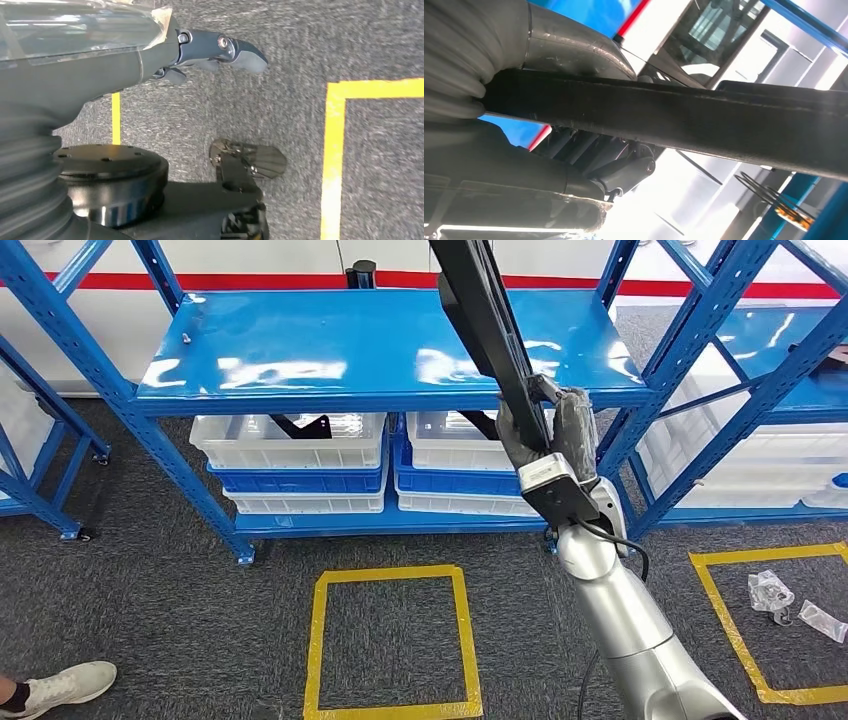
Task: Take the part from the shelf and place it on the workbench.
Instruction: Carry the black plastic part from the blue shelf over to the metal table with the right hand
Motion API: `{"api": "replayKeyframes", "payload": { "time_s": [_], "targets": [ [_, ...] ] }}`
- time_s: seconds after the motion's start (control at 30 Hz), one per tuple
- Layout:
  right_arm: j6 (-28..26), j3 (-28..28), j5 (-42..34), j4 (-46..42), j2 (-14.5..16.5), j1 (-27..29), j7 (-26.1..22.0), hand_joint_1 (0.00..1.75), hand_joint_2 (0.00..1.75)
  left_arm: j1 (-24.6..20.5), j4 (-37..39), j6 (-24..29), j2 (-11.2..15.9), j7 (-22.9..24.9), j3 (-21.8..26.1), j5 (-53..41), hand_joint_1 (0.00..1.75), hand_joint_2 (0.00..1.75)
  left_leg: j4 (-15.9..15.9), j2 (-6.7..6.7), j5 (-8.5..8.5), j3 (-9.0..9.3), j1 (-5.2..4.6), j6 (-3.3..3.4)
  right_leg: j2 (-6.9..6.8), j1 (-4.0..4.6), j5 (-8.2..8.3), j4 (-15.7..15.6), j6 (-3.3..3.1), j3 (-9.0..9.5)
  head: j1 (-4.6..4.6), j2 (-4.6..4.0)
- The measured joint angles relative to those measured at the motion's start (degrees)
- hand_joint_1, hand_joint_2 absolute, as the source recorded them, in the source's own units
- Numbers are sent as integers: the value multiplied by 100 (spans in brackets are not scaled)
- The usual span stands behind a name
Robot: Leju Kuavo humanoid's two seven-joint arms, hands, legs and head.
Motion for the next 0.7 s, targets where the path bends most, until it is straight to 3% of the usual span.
{"api": "replayKeyframes", "payload": {
  "time_s": [0.07,0.1,0.17,0.23,0.3,0.37,0.4,0.43,0.47,0.53,0.6,0.63,0.7],
  "targets": [
    [-1,-16,-30,39,38,21,-78,175,175,7,0,22,2,-19,4,10,0,175,4,1,88,-75,-9,-42,0,35,18,-745,-42,498,1,0],
    [-5,-36,-39,61,60,40,-115,175,175,8,0,30,5,-22,5,7,0,175,-9,2,145,-94,-15,-71,3,61,-1,-1017,-76,661,-10,0],
    [-27,-93,-43,101,87,92,-173,175,175,7,0,27,12,-19,4,-17,0,175,-50,-1,268,-110,-18,-136,13,111,-10,-1235,-132,741,-25,0],
    [-48,-145,-37,141,97,145,-196,175,175,8,0,20,28,-1,2,-43,0,175,-39,-9,239,-161,1,-200,11,51,98,-1229,-222,650,-30,0],
    [-52,-185,-54,181,122,162,-206,175,175,12,0,21,52,17,3,-38,0,175,313,-8,-202,-310,20,-251,1,-8,246,-1238,-347,539,-51,0],
    [-47,-231,-83,224,153,160,-228,175,175,16,0,21,80,22,4,-24,0,175,1081,-5,-768,-503,32,-300,-3,9,391,-1229,-399,385,-73,0],
    [-40,-252,-93,247,164,160,-236,175,175,19,0,20,95,22,4,-19,0,175,1439,-5,-896,-556,38,-326,-5,13,459,-1223,-395,300,-76,0],
    [-33,-269,-101,270,171,160,-242,175,175,22,0,17,109,22,4,-13,0,175,1639,-4,-876,-526,49,-345,-6,15,525,-1212,-381,209,-76,0],
    [-27,-281,-106,291,175,159,-245,175,175,24,0,15,121,22,4,-8,0,175,1634,-3,-755,-398,63,-357,-8,15,584,-1197,-361,121,-77,0],
    [-25,-308,-119,320,184,154,-249,175,175,21,-1,14,141,22,4,2,0,175,1069,-5,-540,137,96,-361,-7,10,681,-1146,-311,-37,-79,0],
    [-30,-348,-143,334,198,135,-250,175,175,10,-3,23,155,22,4,9,0,175,316,-19,-644,676,88,-325,-7,27,761,-1098,-239,-137,-70,0],
    [-41,-368,-151,340,206,123,-252,175,175,7,-4,27,161,20,4,10,0,175,93,-26,-721,811,66,-290,-10,32,805,-1094,-194,-165,-65,0],
    [-72,-399,-141,359,211,112,-258,175,175,18,-4,22,179,16,4,5,0,175,-7,-25,-690,801,21,-182,-17,35,906,-1129,-94,-197,-53,0]
  ]
}}
